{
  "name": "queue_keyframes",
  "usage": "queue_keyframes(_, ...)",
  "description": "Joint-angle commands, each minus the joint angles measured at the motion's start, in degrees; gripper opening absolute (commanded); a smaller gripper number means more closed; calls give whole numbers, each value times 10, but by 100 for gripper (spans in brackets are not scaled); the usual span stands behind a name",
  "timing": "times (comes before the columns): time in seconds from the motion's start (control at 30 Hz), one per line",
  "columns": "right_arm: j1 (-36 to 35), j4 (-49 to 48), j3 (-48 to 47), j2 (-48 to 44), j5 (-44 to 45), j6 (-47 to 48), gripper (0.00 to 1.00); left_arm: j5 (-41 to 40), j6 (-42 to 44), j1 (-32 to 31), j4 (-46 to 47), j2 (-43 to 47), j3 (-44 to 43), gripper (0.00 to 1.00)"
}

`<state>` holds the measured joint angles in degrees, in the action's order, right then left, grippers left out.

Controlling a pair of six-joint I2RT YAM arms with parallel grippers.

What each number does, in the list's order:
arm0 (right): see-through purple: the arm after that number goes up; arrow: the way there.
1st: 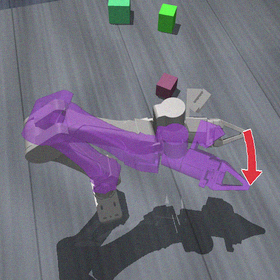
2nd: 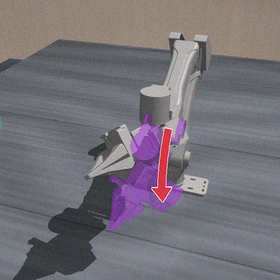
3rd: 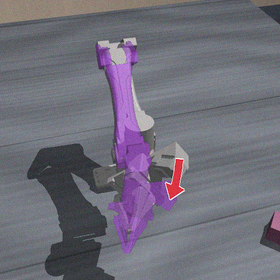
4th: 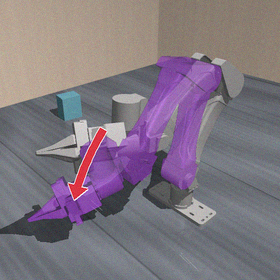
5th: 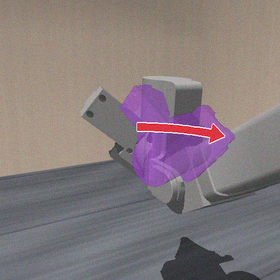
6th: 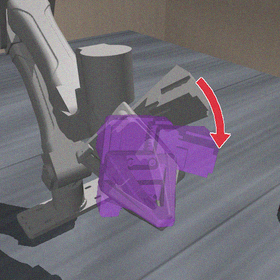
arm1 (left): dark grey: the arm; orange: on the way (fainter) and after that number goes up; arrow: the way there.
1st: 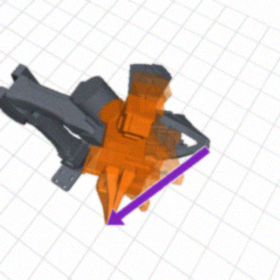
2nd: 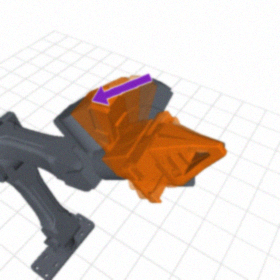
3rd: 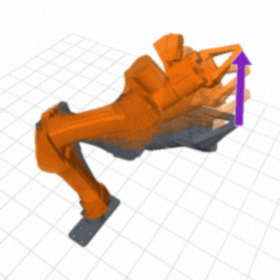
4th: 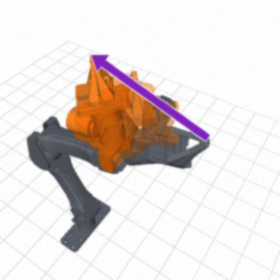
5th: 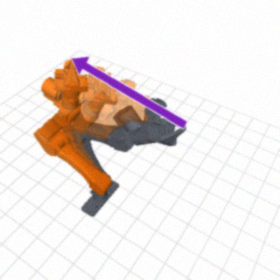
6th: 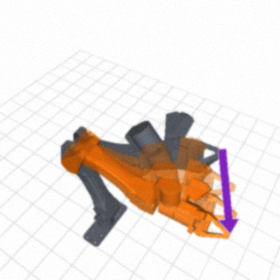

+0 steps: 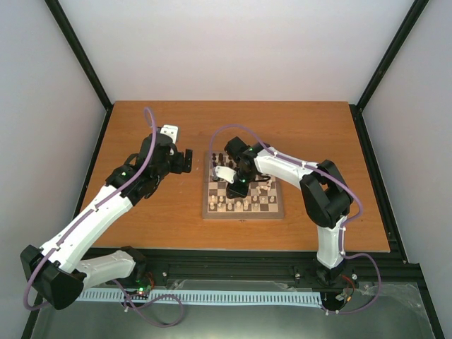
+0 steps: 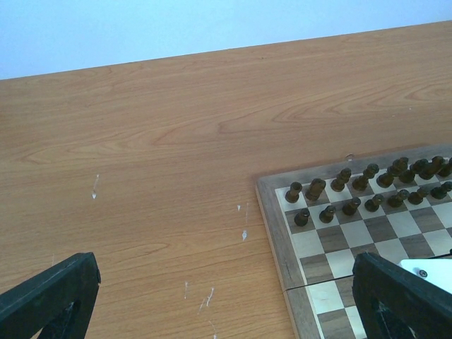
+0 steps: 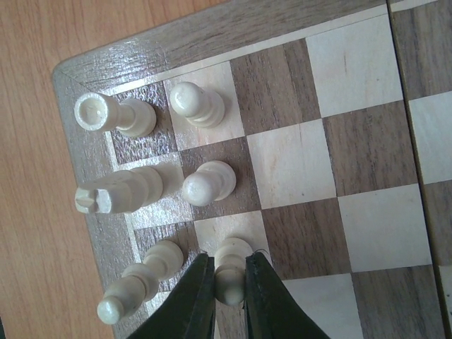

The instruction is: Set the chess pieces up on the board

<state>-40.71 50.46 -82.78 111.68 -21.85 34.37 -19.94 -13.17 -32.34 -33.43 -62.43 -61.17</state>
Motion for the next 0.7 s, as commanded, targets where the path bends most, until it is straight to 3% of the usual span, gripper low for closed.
queue_keyframes(0.0, -9, 0, -2, -9, -8, -2, 13, 6, 13, 1, 8, -2, -2, 100)
queue_keyframes(0.4, -6, 12, -21, -32, -33, -10, 26, 15, 14, 1, 7, -4, -2, 100)
queue_keyframes(0.67, 22, 20, -29, -53, -39, -13, 28, 19, 15, 1, 7, -5, -2, 100)
